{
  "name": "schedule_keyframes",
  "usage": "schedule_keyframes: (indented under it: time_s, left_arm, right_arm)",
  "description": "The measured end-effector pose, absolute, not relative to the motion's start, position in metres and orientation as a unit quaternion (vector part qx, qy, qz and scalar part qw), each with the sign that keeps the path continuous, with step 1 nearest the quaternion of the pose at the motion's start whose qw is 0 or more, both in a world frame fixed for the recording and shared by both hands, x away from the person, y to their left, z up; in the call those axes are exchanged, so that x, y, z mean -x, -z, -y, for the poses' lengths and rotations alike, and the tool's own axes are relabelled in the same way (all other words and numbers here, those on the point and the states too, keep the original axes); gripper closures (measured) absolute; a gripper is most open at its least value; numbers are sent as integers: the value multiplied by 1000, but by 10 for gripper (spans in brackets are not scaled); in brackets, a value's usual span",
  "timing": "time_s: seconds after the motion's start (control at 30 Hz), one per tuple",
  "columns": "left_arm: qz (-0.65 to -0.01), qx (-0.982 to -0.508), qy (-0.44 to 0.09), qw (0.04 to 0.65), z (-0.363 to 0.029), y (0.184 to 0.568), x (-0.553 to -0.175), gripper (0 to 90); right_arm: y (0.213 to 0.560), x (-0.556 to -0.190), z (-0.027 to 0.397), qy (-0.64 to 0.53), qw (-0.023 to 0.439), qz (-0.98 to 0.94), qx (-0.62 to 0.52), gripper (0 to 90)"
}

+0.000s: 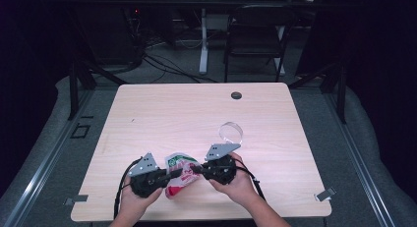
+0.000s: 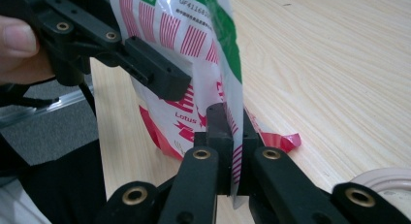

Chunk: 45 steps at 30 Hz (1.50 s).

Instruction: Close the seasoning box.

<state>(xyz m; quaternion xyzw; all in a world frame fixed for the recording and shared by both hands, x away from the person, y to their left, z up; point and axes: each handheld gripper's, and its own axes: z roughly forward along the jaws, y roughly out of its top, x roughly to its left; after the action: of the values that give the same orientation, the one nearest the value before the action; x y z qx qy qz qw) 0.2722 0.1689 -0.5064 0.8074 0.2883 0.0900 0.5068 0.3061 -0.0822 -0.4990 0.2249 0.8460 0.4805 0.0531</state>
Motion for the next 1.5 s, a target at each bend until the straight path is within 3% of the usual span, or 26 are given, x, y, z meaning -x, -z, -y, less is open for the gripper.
schedule_keyframes:
  time_s: [0.3, 0.47, 0.67, 0.8, 1.03, 1.23, 1.5]
  left_arm:
    - [-292, -807, -98, 503, -174, 504, -271, 891]
    - [-294, -801, -126, 505, -175, 505, -268, 843]
    - [-317, -783, -155, 512, -176, 505, -265, 638]
    - [-335, -776, -150, 513, -178, 507, -262, 583]
    - [-360, -786, -127, 487, -177, 529, -261, 298]
    - [-363, -810, -145, 438, -170, 546, -262, 279]
    - [-384, -805, -102, 440, -172, 563, -273, 295]
  right_arm:
    - [498, -305, 79, -484, 58, -842, -231, 900]
    - [497, -306, 76, -484, 59, -841, -234, 900]
    - [495, -308, 72, -481, 59, -843, -232, 900]
    - [494, -307, 71, -482, 64, -843, -230, 900]
    - [495, -307, 71, -486, 62, -841, -230, 900]
    - [496, -308, 72, -488, 58, -841, -226, 900]
    - [497, -308, 73, -493, 58, -838, -227, 900]
